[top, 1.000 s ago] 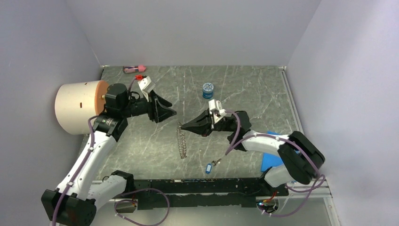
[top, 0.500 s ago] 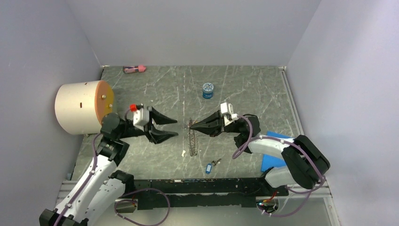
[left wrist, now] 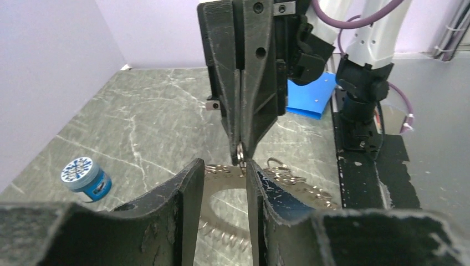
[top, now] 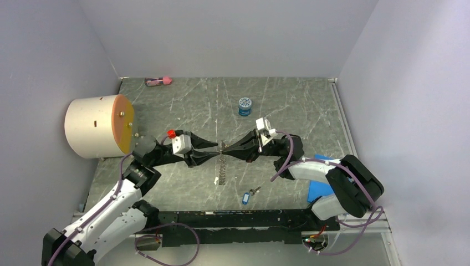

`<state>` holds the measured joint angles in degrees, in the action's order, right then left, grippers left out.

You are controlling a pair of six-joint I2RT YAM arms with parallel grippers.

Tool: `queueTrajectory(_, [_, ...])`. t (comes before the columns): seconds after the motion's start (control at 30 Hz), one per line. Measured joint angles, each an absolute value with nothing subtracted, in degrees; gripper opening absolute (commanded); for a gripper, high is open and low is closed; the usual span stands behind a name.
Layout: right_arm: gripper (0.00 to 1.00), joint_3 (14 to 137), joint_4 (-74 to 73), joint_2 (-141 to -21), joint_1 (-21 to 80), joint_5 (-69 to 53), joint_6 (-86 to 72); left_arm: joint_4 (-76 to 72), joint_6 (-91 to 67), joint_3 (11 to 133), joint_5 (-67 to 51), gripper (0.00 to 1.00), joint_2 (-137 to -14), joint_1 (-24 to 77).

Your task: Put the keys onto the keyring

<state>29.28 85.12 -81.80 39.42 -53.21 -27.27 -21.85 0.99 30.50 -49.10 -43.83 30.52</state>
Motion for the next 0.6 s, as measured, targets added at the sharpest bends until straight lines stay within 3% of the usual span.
queueTrajectory(0.17, [0.0, 29.3, 85.3, -81.8, 39.4, -53.1, -27.7, -22.1, 2.1, 30.5, -47.5, 0.25, -44.7, 30.9])
queueTrajectory(0.33, [0.0, 29.3, 85.3, -82.1, 39.4, -52.9, -27.7, -21.9, 2.6, 30.5, -48.2, 0.23, -46.3, 31.4])
queueTrajectory(0.47, [0.0, 29.3, 85.3, -82.2, 39.3, -52.4, -27.7, -21.6, 2.8, 30.6, -48.4, 0.04, -46.7, 31.7])
queueTrajectory(0.53, [0.0, 29.3, 85.4, -82.3, 39.1, -52.2, -27.7, -21.5, 2.9, 30.7, -48.5, 0.03, -46.7, 31.8])
queueTrajectory(0.6, [0.1, 29.3, 85.4, -82.4, 39.0, -51.9, -27.7, -21.1, 3.0, 30.8, -48.6, 0.03, -46.7, 31.8])
